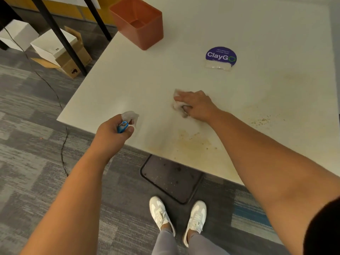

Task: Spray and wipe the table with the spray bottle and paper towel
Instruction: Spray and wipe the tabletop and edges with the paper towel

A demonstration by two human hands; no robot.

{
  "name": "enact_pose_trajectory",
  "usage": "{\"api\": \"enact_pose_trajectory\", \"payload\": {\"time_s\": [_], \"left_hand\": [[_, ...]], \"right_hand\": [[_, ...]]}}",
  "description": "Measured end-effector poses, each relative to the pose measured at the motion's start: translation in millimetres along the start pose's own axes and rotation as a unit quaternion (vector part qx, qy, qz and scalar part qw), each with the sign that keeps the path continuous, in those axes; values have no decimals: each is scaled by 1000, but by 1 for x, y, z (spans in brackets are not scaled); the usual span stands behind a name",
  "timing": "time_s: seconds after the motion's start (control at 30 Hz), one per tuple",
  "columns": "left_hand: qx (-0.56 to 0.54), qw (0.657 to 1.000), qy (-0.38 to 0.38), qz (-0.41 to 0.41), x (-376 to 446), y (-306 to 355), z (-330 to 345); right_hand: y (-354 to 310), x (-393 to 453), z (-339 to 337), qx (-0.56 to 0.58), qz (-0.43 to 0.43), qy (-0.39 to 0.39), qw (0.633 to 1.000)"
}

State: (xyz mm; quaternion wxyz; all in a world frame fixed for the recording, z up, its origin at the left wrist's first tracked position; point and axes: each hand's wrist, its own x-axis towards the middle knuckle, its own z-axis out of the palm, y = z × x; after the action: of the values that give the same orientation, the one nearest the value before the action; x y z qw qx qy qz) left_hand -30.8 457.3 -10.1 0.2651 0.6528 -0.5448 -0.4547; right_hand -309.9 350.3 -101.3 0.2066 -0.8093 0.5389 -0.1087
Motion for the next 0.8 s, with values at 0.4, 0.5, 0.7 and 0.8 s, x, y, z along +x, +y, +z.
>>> {"api": "enact_pose_trajectory", "payload": {"time_s": [0.4,0.5,0.7,0.8], "left_hand": [[-3,1000,-11,3,-15,-7,10],[5,1000,-24,10,-10,-9,5],[22,998,-50,26,-9,-23,-10],[30,997,-64,21,-8,-32,-19]], "right_hand": [[-35,-80,30,93,-140,-44,985],[-31,-62,23,106,-107,29,988],[-48,-52,52,49,-54,76,994],[-68,-89,58,53,-72,54,995]]}}
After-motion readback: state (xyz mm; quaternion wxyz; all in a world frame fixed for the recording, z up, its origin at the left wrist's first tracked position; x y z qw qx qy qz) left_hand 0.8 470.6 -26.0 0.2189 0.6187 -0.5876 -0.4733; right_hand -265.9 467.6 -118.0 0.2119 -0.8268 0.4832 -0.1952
